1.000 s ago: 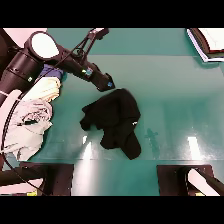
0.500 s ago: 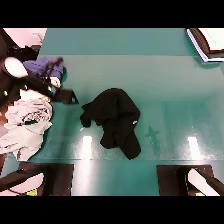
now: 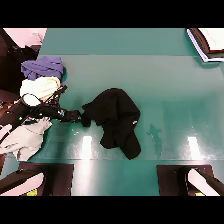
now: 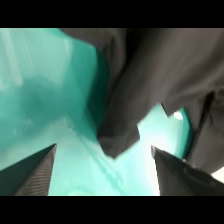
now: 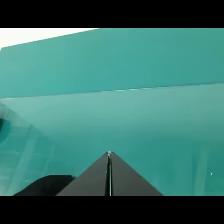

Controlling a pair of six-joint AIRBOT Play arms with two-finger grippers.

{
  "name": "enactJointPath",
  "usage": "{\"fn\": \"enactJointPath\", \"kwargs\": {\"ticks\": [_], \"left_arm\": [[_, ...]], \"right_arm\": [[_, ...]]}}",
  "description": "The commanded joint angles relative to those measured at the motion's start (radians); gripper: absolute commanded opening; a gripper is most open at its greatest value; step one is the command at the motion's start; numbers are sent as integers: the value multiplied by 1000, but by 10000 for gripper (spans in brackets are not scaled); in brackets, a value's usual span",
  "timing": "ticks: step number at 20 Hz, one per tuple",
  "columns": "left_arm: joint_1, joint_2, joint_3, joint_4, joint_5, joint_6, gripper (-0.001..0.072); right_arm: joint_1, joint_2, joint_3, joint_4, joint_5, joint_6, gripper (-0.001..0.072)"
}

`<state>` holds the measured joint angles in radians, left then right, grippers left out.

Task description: Fold the shirts.

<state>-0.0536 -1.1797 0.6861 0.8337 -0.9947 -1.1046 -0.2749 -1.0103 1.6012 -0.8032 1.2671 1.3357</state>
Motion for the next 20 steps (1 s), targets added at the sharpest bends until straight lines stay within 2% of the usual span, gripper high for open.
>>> {"fn": "enactJointPath", "kwargs": {"ticks": [1, 4, 5, 6, 7, 11, 14, 16, 17, 18, 19, 20], "left_arm": [[-70, -22, -24, -34, 99, 24, 706], [-146, -51, -24, -28, 142, 2, 704], [-152, -52, -24, -26, 142, -16, 520], [-150, -52, -21, -26, 140, -23, 218], [-149, -51, -11, -26, 134, -23, 33], [-149, -50, 186, 101, 3, -131, 26], [-149, -50, 397, 216, -118, -164, 27], [-149, -50, 493, 241, -171, -163, 27], [-149, -50, 522, 241, -182, -163, 27], [-149, -50, 542, 240, -187, -164, 27], [-149, -50, 549, 240, -188, -164, 27], [-149, -50, 549, 239, -190, -164, 27]], "right_arm": [[1, 0, -7, 1, 1, 0, 18], [1, 0, -7, 0, 7, 0, 18], [1, 0, -7, 0, 23, 0, 18], [1, 0, -7, 0, 46, 0, 18], [2, 0, -8, 0, 79, 0, 18], [77, 18, -69, -18, 237, 0, 17], [164, 97, -320, -128, 233, 30, 18], [209, 147, -526, -133, 225, 89, 31], [237, 167, -642, -128, 226, 121, 258], [275, 182, -757, -123, 226, 146, 570], [313, 189, -859, -104, 228, 167, 627], [360, 193, -961, -71, 214, 194, 619]]}}
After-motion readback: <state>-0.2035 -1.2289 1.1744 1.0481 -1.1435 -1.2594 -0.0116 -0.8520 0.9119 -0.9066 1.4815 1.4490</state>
